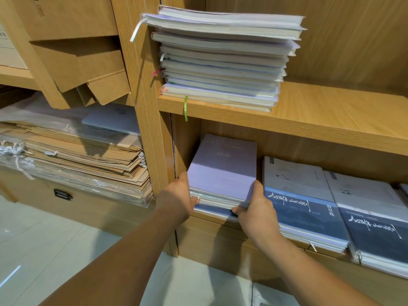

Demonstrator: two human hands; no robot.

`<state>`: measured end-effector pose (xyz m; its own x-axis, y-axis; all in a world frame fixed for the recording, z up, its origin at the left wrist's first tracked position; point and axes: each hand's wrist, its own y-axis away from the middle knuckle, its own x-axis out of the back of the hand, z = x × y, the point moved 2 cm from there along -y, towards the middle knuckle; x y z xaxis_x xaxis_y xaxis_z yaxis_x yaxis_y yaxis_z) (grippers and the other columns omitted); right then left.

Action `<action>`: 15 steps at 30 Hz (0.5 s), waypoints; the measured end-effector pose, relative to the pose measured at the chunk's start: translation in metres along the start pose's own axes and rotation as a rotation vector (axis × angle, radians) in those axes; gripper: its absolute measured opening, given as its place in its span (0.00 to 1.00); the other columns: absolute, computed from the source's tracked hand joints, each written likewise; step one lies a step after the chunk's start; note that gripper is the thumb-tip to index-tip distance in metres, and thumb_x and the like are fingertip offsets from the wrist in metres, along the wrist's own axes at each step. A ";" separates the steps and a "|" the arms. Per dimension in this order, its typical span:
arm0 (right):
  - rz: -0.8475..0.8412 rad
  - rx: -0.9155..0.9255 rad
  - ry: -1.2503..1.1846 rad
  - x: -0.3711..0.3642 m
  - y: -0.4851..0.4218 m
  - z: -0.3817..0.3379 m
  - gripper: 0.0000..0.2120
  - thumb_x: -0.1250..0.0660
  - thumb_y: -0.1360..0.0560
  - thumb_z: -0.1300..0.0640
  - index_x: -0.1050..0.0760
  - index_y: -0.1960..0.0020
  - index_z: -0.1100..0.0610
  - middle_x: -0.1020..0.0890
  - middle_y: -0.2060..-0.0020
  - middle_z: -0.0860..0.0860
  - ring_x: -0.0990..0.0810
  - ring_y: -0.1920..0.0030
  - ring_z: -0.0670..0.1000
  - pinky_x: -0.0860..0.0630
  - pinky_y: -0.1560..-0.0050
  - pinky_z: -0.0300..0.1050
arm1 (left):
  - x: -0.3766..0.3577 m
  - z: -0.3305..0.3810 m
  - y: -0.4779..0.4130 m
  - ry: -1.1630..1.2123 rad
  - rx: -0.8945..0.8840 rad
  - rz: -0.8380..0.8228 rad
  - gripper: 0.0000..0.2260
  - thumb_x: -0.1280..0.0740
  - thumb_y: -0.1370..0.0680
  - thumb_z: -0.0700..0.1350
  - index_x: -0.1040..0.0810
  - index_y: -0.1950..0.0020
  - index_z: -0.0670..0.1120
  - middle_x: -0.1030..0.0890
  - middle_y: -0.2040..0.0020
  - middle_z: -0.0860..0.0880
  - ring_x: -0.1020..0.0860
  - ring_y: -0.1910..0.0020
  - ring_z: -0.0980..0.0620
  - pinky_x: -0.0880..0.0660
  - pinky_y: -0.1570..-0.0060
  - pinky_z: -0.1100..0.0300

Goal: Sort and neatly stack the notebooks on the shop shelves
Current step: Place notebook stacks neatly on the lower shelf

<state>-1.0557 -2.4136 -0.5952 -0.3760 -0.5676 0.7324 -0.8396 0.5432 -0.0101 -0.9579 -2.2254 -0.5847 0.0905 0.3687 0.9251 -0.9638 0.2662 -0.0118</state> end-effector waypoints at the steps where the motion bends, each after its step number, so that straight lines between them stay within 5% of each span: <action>1: -0.002 -0.003 0.001 0.000 0.000 0.000 0.34 0.25 0.24 0.58 0.41 0.26 0.52 0.25 0.55 0.49 0.24 0.57 0.52 0.27 0.59 0.45 | 0.000 0.000 0.001 0.002 -0.002 0.003 0.27 0.27 0.23 0.55 0.36 0.29 0.51 0.20 0.44 0.50 0.20 0.46 0.47 0.19 0.46 0.52; 7: -0.046 -0.026 -0.001 0.001 0.001 0.000 0.42 0.23 0.26 0.55 0.47 0.22 0.50 0.27 0.53 0.48 0.26 0.54 0.53 0.26 0.55 0.47 | -0.002 -0.003 0.004 0.066 -0.029 0.002 0.28 0.26 0.23 0.53 0.36 0.28 0.52 0.20 0.42 0.50 0.20 0.44 0.48 0.19 0.44 0.52; 11: -0.080 -0.048 0.023 0.002 0.007 -0.005 0.47 0.19 0.31 0.52 0.48 0.26 0.48 0.26 0.58 0.46 0.25 0.59 0.51 0.33 0.71 0.40 | -0.002 -0.006 0.008 0.147 -0.041 -0.068 0.36 0.21 0.27 0.48 0.38 0.25 0.53 0.21 0.39 0.52 0.21 0.42 0.48 0.20 0.41 0.51; 15: -0.070 -0.015 0.016 0.002 0.014 -0.004 0.47 0.19 0.31 0.56 0.48 0.25 0.49 0.25 0.60 0.45 0.29 0.64 0.43 0.36 0.73 0.34 | -0.003 -0.005 0.012 0.170 -0.019 -0.046 0.36 0.23 0.26 0.45 0.39 0.25 0.53 0.23 0.38 0.50 0.22 0.40 0.47 0.21 0.39 0.51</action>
<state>-1.0671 -2.4049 -0.5912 -0.3099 -0.5947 0.7418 -0.8578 0.5113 0.0516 -0.9687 -2.2182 -0.5892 0.1770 0.5002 0.8476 -0.9529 0.3025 0.0205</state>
